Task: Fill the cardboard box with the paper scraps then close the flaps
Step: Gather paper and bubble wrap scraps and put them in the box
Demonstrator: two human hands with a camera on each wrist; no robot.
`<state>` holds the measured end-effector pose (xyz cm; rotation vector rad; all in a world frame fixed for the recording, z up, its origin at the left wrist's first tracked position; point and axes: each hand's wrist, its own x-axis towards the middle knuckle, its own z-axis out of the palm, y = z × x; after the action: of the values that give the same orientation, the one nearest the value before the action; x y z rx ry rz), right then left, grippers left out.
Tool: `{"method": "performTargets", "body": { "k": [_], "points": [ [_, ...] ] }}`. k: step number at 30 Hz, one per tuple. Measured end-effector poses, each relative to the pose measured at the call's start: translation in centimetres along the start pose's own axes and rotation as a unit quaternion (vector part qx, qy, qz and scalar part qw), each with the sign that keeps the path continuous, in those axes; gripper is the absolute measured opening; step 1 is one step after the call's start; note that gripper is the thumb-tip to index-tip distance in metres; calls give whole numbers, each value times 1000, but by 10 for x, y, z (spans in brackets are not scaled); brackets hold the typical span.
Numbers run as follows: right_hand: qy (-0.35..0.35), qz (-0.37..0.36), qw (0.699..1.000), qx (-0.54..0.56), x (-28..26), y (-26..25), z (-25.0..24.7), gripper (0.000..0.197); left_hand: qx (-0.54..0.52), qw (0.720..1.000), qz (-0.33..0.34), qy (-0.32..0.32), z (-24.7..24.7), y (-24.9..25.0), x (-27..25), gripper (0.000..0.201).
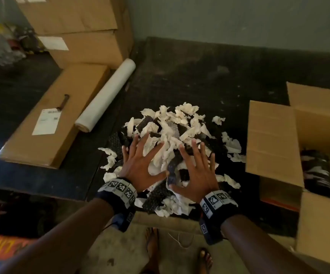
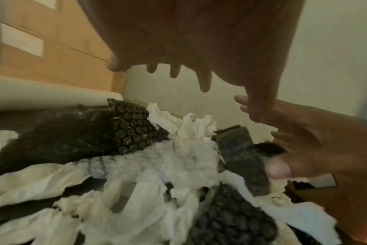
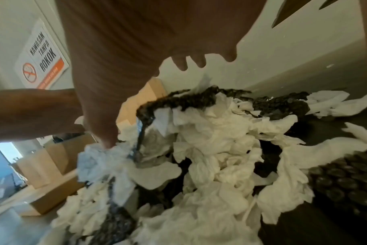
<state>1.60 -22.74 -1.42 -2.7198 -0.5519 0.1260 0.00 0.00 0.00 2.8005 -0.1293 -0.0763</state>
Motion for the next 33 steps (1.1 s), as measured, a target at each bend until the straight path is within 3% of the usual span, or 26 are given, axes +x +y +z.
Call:
{"method": "performTargets", "body": {
  "k": [3, 6, 10, 15, 19, 33],
  "points": [
    [-89, 32, 994, -58, 29, -4, 3, 145, 40, 992, 3, -121, 3, -10, 27, 135],
    [-139, 48, 987, -61, 57, 2, 7, 157, 74, 979, 40, -188, 16, -19, 56, 155],
    [-183, 74, 976, -87, 87, 13, 16, 167, 91, 965, 39, -243, 35, -30, 88, 165],
    [-232, 103, 965, -66, 107, 27, 32, 168, 93, 948, 0, -304, 59, -37, 105, 162],
    [-245, 124, 961, -33, 108, 32, 54, 161, 57, 957, -6, -285, 74, -45, 104, 154],
    [-158, 102, 982, -31, 101, 45, 86, 118, 77, 986, 14, -146, 102, -41, 86, 104]
  ]
}}
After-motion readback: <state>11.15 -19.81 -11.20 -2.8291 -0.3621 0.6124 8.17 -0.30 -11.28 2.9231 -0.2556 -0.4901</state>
